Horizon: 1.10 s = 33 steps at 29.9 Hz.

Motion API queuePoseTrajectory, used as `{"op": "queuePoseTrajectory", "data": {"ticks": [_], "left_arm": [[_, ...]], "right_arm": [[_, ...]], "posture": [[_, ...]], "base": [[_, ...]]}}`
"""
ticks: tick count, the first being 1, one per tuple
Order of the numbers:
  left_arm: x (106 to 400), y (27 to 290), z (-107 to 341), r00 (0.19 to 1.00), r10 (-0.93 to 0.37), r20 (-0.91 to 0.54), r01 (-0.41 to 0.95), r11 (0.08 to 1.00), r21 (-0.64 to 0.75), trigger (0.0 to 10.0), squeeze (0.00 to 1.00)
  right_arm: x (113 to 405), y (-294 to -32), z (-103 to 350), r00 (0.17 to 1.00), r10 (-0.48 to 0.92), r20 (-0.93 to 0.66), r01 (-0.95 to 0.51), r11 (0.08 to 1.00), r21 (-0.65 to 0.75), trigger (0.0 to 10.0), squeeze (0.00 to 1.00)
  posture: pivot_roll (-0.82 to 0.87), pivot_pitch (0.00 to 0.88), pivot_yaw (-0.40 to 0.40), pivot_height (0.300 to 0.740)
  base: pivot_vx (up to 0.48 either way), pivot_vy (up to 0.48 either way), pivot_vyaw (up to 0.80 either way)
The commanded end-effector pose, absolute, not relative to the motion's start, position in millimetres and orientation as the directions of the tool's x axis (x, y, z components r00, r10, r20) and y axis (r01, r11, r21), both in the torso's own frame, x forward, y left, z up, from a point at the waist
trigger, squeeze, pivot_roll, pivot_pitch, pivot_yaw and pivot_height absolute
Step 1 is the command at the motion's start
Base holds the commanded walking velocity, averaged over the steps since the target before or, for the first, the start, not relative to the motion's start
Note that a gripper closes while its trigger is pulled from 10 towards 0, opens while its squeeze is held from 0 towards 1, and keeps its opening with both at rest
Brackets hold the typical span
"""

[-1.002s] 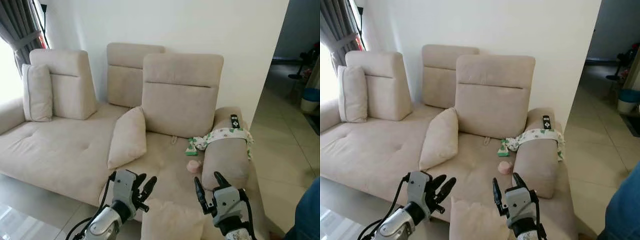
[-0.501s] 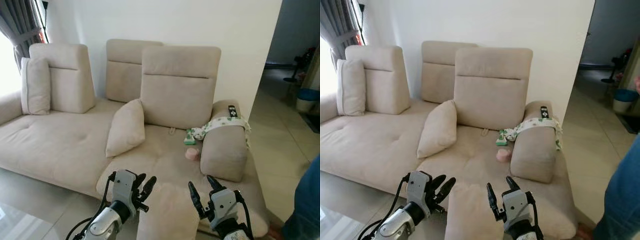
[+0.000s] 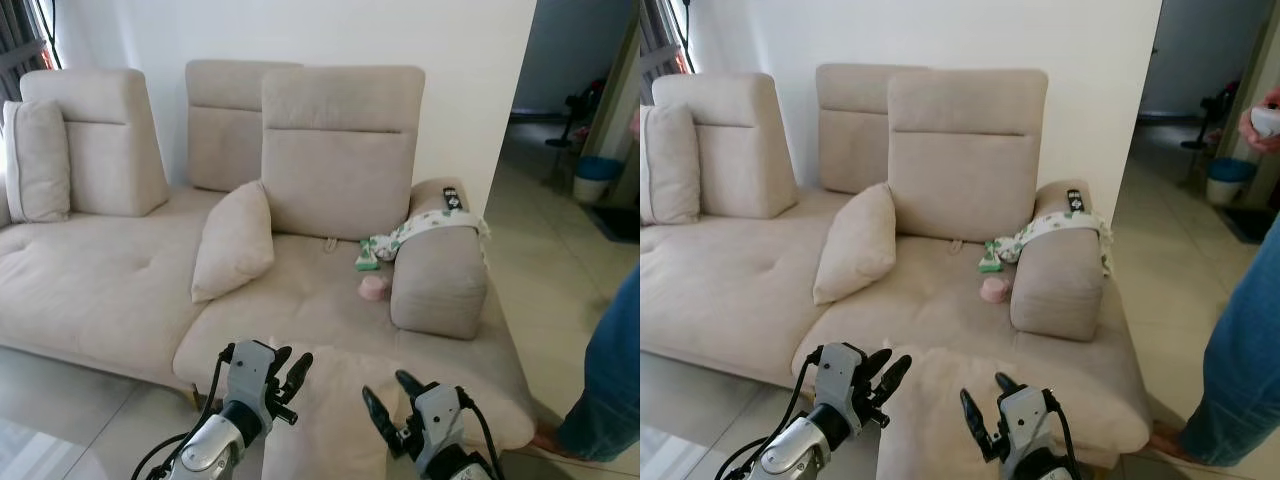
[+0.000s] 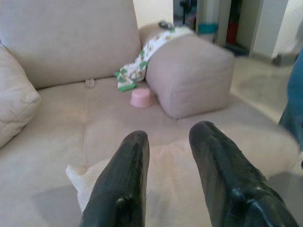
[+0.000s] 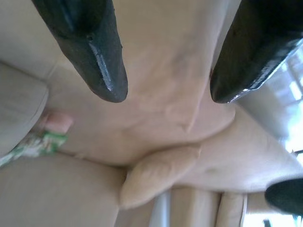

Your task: Move the pillow to the sofa from floor

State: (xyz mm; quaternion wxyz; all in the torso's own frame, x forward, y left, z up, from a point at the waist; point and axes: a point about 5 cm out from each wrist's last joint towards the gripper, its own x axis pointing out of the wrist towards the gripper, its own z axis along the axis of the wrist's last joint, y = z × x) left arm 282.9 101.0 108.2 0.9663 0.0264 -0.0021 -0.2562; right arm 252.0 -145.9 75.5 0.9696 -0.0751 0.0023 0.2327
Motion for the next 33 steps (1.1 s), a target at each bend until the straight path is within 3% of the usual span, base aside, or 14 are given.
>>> {"op": "queuePoseTrajectory", "data": {"ticks": [1,11,18,25,33], "left_arm": [[286,100,110,0.869,-0.494,-0.014,0.492,0.862,0.122,10.0,0.0],[289,82,126,0.82,-0.572,0.002,0.547,0.785,0.292,10.0,0.0],[284,84,130,0.808,-0.589,-0.008,0.556,0.757,0.344,10.0,0.0],[270,88,130,0.793,-0.607,-0.049,0.578,0.725,0.374,10.0,0.0],[255,99,132,0.8,-0.594,-0.081,0.577,0.726,0.374,10.0,0.0]], "right_arm": [[256,-148,72,0.879,0.471,-0.074,-0.477,0.869,-0.133,10.0,0.0],[274,-164,63,0.794,0.561,-0.235,-0.607,0.743,-0.281,10.0,0.0],[287,-199,64,0.838,0.45,-0.309,-0.546,0.684,-0.484,10.0,0.0],[295,-201,72,0.823,0.466,-0.326,-0.566,0.613,-0.552,10.0,0.0],[311,-219,88,0.855,0.412,-0.314,-0.508,0.549,-0.663,10.0,0.0]], "posture": [[0.09,0.0,0.07,0.565],[0.11,0.0,0.088,0.565],[0.16,0.0,0.135,0.565],[0.2,0.002,0.169,0.565],[0.25,0.089,0.187,0.565]], "base": [[0.0,0.0,0.0],[0.0,0.0,0.0],[0.0,0.0,0.0],[0.0,0.0,0.0],[0.0,0.0,0.0]]}}
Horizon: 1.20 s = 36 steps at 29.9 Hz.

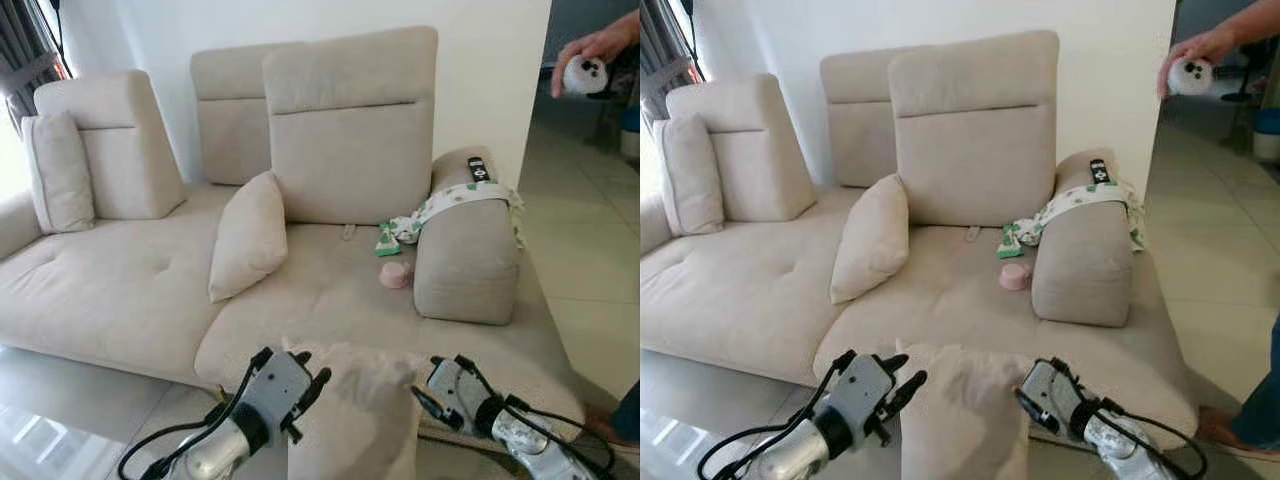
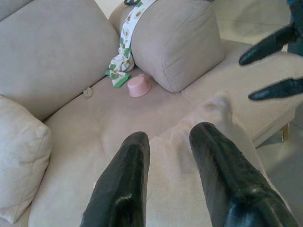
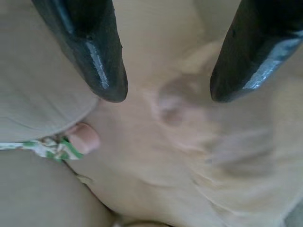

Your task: Move the pillow to the sofa from floor

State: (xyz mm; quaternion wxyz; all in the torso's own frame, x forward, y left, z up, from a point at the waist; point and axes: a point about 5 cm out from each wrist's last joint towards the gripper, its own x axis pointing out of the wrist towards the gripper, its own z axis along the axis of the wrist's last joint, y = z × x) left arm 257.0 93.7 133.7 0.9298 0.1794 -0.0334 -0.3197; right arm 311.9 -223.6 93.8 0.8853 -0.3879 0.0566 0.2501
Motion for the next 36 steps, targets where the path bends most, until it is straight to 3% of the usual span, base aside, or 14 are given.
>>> {"op": "queuePoseTrajectory", "data": {"ticks": [1,10,16,17,25,32,36], "left_arm": [[253,100,132,0.802,-0.592,-0.083,0.576,0.727,0.374,10.0,0.0],[238,107,136,0.814,-0.569,-0.112,0.565,0.733,0.378,10.0,0.0],[233,111,138,0.823,-0.552,-0.13,0.556,0.74,0.377,10.0,0.0],[231,114,140,0.831,-0.539,-0.139,0.547,0.746,0.38,10.0,0.0],[228,116,144,0.844,-0.515,-0.146,0.528,0.756,0.386,10.0,0.0],[229,119,147,0.853,-0.501,-0.147,0.516,0.761,0.393,10.0,0.0],[227,120,149,0.853,-0.499,-0.151,0.514,0.759,0.4,10.0,0.0]], "right_arm": [[313,-220,89,0.857,0.408,-0.315,-0.504,0.539,-0.675,10.0,0.0],[326,-242,96,0.914,0.28,-0.295,-0.401,0.504,-0.765,10.0,0.0],[332,-231,98,0.904,0.322,-0.282,-0.411,0.474,-0.779,10.0,0.0],[339,-214,101,0.879,0.389,-0.275,-0.44,0.442,-0.781,10.0,0.0],[349,-180,105,0.825,0.494,-0.275,-0.499,0.409,-0.764,10.0,0.0],[349,-181,98,0.838,0.462,-0.29,-0.499,0.433,-0.751,10.0,0.0],[348,-193,98,0.857,0.434,-0.278,-0.484,0.494,-0.722,10.0,0.0]], "posture": [[0.25,0.089,0.187,0.565],[0.31,0.164,0.192,0.565],[0.32,0.185,0.196,0.565],[0.34,0.196,0.198,0.565],[0.37,0.194,0.193,0.565],[0.39,0.19,0.19,0.565],[0.39,0.187,0.19,0.565]], "base": [[0.0,0.0,0.0],[0.0,0.0,0.0],[0.0,0.0,0.0],[0.0,0.0,0.0],[0.0,0.0,0.0],[0.0,0.0,0.0],[0.0,0.0,0.0]]}}
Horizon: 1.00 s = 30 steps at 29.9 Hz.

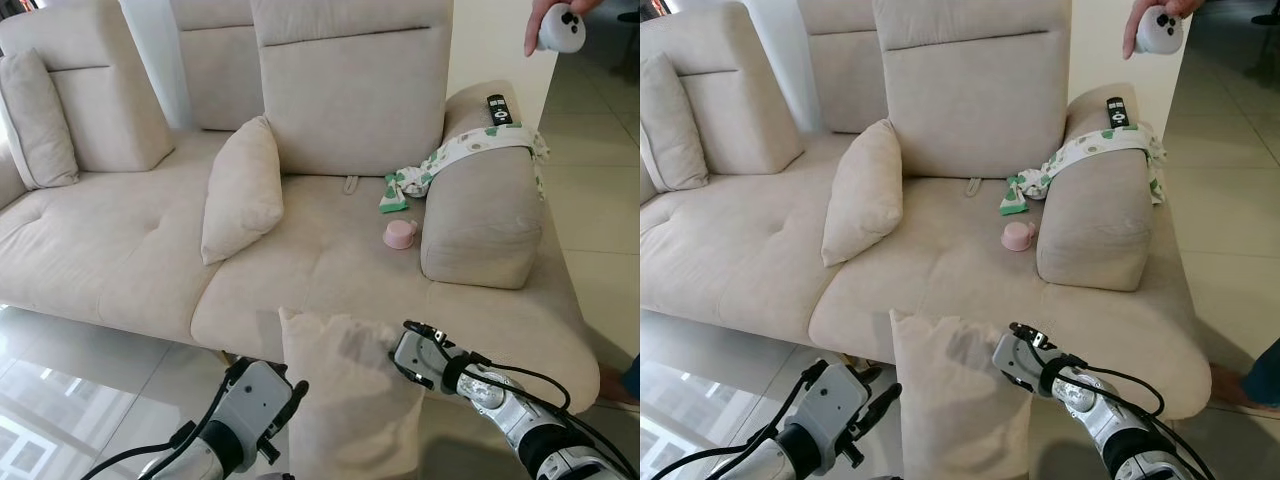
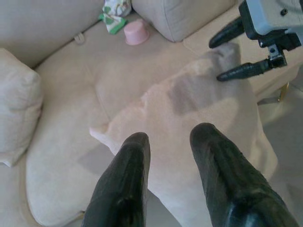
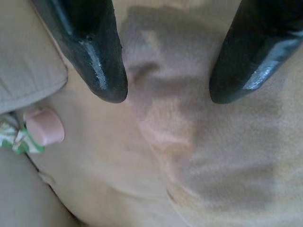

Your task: Move the pillow to the sofa from floor

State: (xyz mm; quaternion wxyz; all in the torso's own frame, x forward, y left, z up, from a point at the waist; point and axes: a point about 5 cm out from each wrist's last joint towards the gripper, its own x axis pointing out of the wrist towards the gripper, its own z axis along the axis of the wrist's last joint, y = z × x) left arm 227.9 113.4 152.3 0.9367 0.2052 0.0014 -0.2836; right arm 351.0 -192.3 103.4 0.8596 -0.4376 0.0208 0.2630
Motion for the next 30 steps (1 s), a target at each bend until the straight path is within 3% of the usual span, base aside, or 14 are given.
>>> {"op": "queuePoseTrajectory", "data": {"ticks": [1,10,11,15,16,29,30], "left_arm": [[227,120,149,0.854,-0.498,-0.152,0.514,0.759,0.401,10.0,0.0],[229,118,151,0.852,-0.502,-0.148,0.515,0.755,0.405,10.0,0.0],[231,117,151,0.851,-0.505,-0.145,0.516,0.753,0.408,10.0,0.0],[234,116,152,0.849,-0.509,-0.141,0.518,0.749,0.412,10.0,0.0],[235,116,153,0.849,-0.51,-0.14,0.518,0.748,0.414,10.0,0.0],[234,119,156,0.855,-0.499,-0.14,0.506,0.747,0.431,10.0,0.0],[235,119,156,0.856,-0.499,-0.139,0.505,0.747,0.433,10.0,0.0]], "right_arm": [[347,-199,99,0.864,0.423,-0.271,-0.478,0.525,-0.704,10.0,0.0],[345,-210,103,0.876,0.417,-0.243,-0.454,0.539,-0.709,10.0,0.0],[345,-213,104,0.881,0.409,-0.238,-0.444,0.539,-0.716,10.0,1.0],[345,-218,105,0.89,0.391,-0.236,-0.43,0.541,-0.723,10.0,0.95],[345,-217,103,0.887,0.39,-0.246,-0.436,0.537,-0.722,10.0,0.0],[343,-207,83,0.899,0.329,-0.29,-0.434,0.583,-0.686,10.0,0.0],[343,-207,82,0.902,0.32,-0.29,-0.43,0.595,-0.679,4.7,0.0]], "posture": [[0.38,0.184,0.19,0.565],[0.37,0.177,0.19,0.565],[0.36,0.167,0.192,0.565],[0.35,0.164,0.193,0.565],[0.36,0.163,0.195,0.565],[0.39,0.162,0.2,0.565],[0.39,0.161,0.201,0.565]], "base": [[0.0,0.0,0.0],[0.0,0.0,0.0],[0.0,0.0,0.0],[0.0,0.0,0.0],[0.0,0.0,0.0],[0.0,0.0,0.0],[0.0,0.0,0.0]]}}
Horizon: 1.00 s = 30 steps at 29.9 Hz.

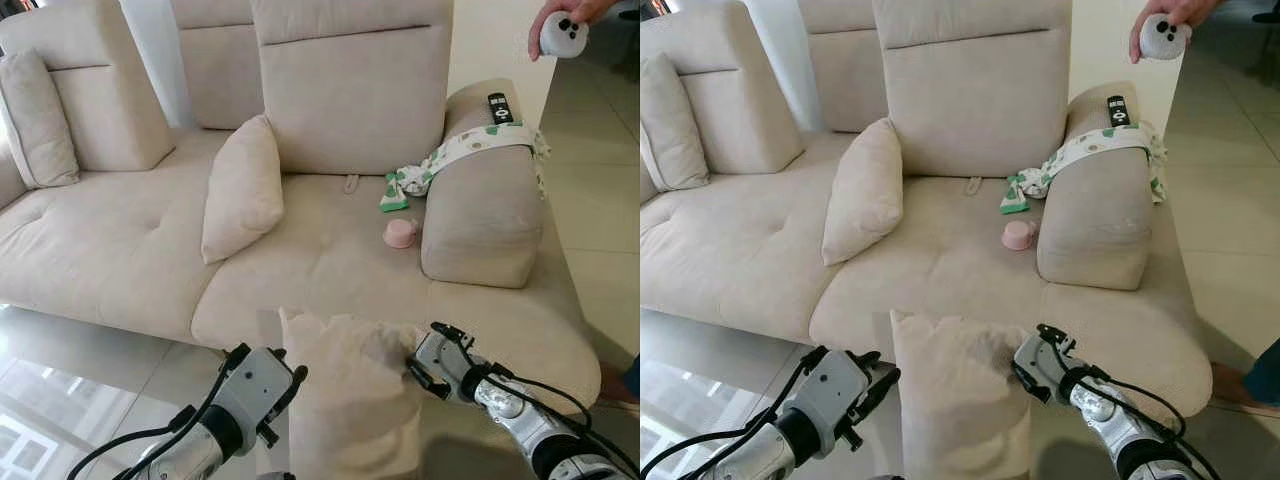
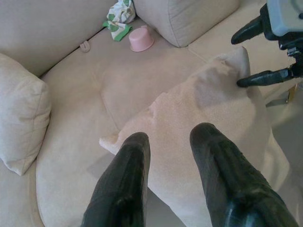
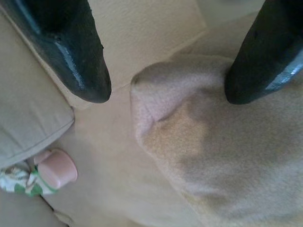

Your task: Move the pillow to the sofa from floor

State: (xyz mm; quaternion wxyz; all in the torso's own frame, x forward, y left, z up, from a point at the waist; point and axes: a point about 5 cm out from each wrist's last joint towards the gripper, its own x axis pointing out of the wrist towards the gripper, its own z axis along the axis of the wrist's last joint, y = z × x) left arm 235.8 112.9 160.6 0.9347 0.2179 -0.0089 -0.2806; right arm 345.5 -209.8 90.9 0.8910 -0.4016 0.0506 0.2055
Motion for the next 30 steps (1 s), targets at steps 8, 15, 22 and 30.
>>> {"op": "queuePoseTrajectory", "data": {"ticks": [8,15,22,30], "left_arm": [[238,119,158,0.857,-0.498,-0.131,0.501,0.748,0.436,10.0,0.0],[243,114,158,0.856,-0.504,-0.118,0.501,0.749,0.434,10.0,0.0],[259,114,160,0.848,-0.522,-0.096,0.505,0.737,0.449,10.0,0.0],[280,115,157,0.802,-0.582,-0.132,0.565,0.67,0.482,10.0,0.0]], "right_arm": [[343,-210,83,0.918,0.296,-0.264,-0.396,0.654,-0.645,0.0,0.0],[339,-214,83,0.924,0.304,-0.232,-0.381,0.681,-0.625,0.0,0.0],[323,-222,78,0.92,0.345,-0.187,-0.383,0.682,-0.623,0.0,0.0],[290,-218,68,0.848,0.489,-0.203,-0.471,0.522,-0.712,0.0,0.0]], "posture": [[0.38,0.151,0.203,0.565],[0.36,0.132,0.191,0.565],[0.31,0.095,0.171,0.565],[0.22,0.042,0.157,0.565]], "base": [[0.0,0.0,0.0],[0.0,0.0,0.0],[0.0,0.0,0.0],[0.0,0.0,0.0]]}}
